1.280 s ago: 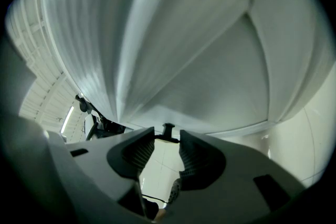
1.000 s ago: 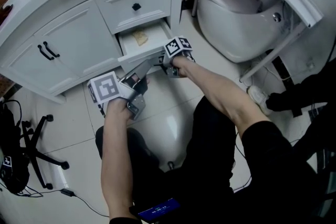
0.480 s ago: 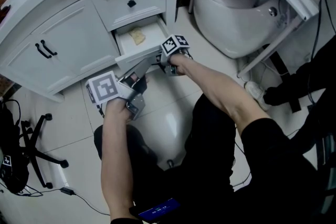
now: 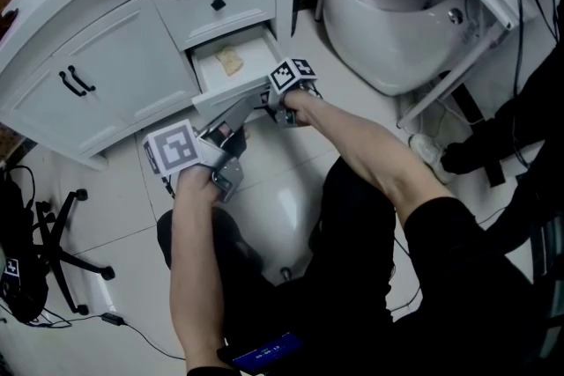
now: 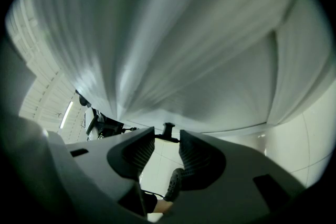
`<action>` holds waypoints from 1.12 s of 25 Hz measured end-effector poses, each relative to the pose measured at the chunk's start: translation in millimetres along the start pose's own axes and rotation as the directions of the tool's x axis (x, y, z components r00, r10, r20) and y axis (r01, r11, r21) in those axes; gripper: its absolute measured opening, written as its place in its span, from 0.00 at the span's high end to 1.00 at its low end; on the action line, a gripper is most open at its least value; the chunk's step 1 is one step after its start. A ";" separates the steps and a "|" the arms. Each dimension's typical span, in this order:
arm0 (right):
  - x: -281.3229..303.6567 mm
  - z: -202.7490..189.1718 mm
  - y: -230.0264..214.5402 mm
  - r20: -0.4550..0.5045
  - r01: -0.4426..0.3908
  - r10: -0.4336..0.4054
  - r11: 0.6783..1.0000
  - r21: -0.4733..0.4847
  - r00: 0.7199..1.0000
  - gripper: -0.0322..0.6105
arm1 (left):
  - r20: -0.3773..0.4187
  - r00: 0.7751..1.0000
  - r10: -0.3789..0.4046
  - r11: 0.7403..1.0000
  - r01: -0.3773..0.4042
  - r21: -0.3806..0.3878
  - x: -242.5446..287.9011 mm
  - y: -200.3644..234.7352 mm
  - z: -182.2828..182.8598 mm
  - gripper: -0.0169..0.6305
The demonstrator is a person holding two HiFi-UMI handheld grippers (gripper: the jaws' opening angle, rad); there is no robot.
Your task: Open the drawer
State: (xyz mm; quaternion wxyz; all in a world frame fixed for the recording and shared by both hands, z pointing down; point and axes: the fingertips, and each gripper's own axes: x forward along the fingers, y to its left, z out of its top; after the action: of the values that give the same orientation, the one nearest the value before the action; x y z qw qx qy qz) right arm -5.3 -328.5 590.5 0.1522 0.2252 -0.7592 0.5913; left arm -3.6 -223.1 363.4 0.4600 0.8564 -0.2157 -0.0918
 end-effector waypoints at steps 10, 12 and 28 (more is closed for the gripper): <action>-2.8 -9.4 1.6 -0.007 0.000 0.000 1.000 -0.001 1.000 0.69 | 0.011 0.999 -0.037 0.996 0.038 -0.081 10.0 -7.5 -15.0 0.99; -3.6 -9.5 2.7 -0.007 0.000 0.000 1.000 -0.002 1.000 0.69 | 0.011 0.999 -0.041 0.995 0.042 -0.089 11.2 -9.2 -17.1 0.99; -6.2 -20.4 4.5 -0.018 0.016 -0.016 1.000 -0.025 1.000 0.70 | -0.022 1.000 -0.004 1.000 0.005 0.023 6.8 -19.8 -21.5 0.99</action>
State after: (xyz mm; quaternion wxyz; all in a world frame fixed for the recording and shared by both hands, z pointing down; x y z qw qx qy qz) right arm -3.1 -306.9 588.8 0.1666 0.2238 -0.7633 0.5827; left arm 15.8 -200.5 359.3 0.4522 0.8631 -0.2098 -0.0811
